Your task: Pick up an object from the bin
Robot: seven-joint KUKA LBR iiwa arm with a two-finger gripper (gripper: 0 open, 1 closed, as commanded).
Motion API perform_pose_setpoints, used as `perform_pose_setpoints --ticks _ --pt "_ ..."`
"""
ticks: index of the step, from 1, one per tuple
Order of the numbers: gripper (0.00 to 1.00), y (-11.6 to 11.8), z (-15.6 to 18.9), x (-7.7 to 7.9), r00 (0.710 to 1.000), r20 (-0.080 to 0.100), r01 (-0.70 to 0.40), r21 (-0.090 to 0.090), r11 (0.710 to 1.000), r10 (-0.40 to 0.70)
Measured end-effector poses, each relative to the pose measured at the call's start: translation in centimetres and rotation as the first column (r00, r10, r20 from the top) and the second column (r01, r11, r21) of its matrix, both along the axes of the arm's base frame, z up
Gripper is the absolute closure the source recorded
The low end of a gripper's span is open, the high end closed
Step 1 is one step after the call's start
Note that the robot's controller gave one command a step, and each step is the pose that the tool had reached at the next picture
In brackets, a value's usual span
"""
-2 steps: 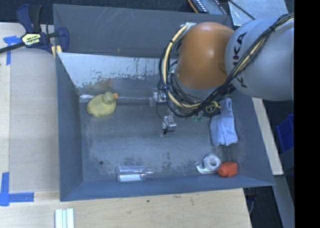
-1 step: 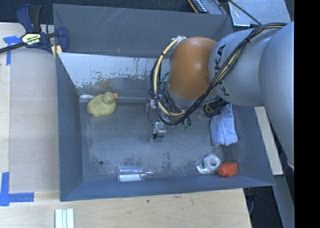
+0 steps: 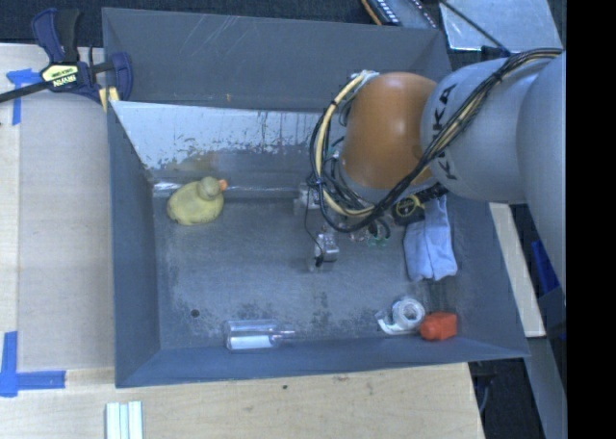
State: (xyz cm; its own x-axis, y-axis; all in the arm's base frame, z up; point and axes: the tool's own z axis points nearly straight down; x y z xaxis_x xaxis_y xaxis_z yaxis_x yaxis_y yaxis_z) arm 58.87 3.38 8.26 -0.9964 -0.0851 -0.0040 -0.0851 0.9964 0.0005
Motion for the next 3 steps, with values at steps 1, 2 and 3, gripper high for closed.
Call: perform_pose_setpoints --ticks 1,2,3 --pt "0.00 -1.2 -1.2 1.2 1.000 0.003 0.009 0.001 1.000 -0.009" --pt "0.00 -5.6 -1.2 3.7 0.998 0.006 -0.058 -0.001 0.998 0.058" --pt "0.00 -5.3 -1.2 2.7 0.991 0.006 -0.135 -0.001 0.991 0.135"
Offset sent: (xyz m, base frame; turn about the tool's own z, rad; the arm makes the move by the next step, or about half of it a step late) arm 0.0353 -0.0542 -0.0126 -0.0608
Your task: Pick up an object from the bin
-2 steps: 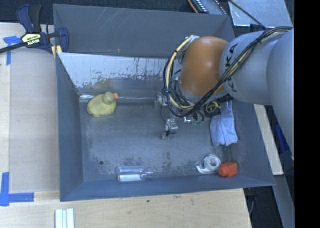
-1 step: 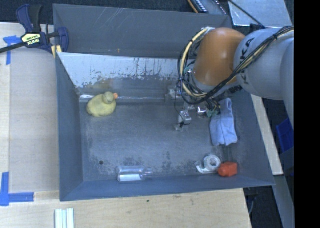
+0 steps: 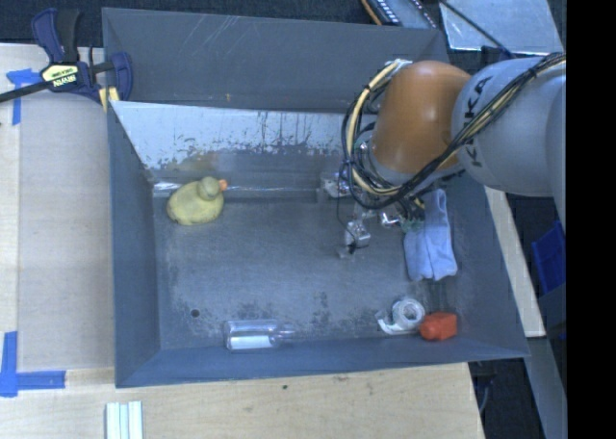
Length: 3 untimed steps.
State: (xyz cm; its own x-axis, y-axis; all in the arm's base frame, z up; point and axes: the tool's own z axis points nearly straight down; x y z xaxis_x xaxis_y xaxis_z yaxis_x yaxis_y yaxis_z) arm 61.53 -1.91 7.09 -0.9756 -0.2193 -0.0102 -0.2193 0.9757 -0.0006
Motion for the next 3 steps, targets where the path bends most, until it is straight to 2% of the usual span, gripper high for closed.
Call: perform_pose_setpoints --ticks 1,2,3 --pt "0.00 -8.6 0.0 -1.1 0.998 0.002 0.064 -0.004 0.998 -0.064" --pt "0.00 -5.5 0.5 -1.0 1.000 0.000 -0.019 0.001 1.000 0.019" --pt "0.00 -12.9 0.1 0.8 0.995 0.006 0.097 -0.002 0.995 -0.097"
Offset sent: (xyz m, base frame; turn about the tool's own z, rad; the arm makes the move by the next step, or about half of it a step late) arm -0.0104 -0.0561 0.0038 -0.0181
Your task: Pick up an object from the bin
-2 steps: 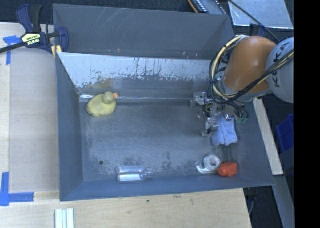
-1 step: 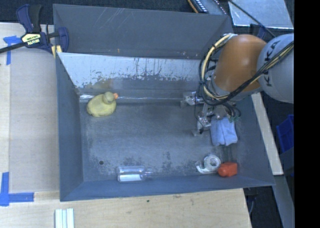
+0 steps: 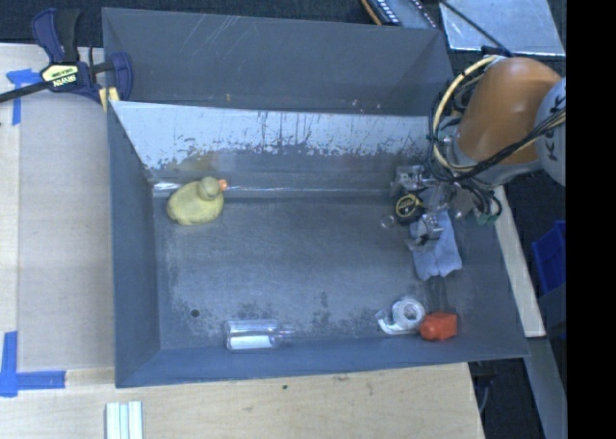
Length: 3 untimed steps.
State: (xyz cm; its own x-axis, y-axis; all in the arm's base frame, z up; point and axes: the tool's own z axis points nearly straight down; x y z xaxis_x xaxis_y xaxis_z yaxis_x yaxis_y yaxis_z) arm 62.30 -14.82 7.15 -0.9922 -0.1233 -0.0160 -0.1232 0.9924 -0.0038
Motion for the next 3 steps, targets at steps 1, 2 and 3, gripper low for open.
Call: perform_pose_setpoints --ticks 1,2,3 --pt "0.00 -1.5 -0.1 0.1 1.000 -0.003 0.016 0.012 1.000 -0.016" --pt "0.00 -0.6 -0.1 -1.4 0.975 0.003 0.224 0.004 0.975 -0.224" --pt "0.00 0.5 -0.1 -0.4 0.996 0.002 0.087 0.011 0.996 -0.087"
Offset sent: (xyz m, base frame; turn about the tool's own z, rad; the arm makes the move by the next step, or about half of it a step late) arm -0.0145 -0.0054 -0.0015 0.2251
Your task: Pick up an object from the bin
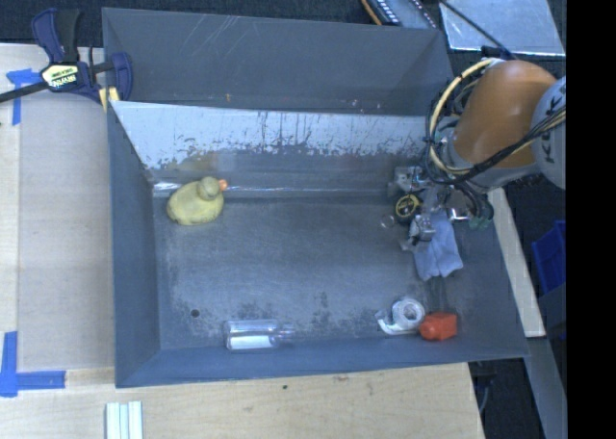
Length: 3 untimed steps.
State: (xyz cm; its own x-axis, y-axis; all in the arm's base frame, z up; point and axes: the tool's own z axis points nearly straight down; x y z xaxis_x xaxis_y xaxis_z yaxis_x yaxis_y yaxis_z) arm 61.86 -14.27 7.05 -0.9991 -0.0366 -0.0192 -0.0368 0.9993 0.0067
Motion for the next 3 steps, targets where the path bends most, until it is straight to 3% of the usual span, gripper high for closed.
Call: perform_pose_setpoints --ticks 1,2,3 --pt "1.00 -0.6 0.0 -1.6 0.988 0.003 -0.157 -0.012 0.988 0.157" --pt "1.00 -0.6 0.0 -1.6 0.988 0.003 -0.157 -0.011 0.988 0.157" --pt "1.00 -0.8 0.0 -3.7 0.932 0.007 -0.363 -0.012 0.932 0.364"
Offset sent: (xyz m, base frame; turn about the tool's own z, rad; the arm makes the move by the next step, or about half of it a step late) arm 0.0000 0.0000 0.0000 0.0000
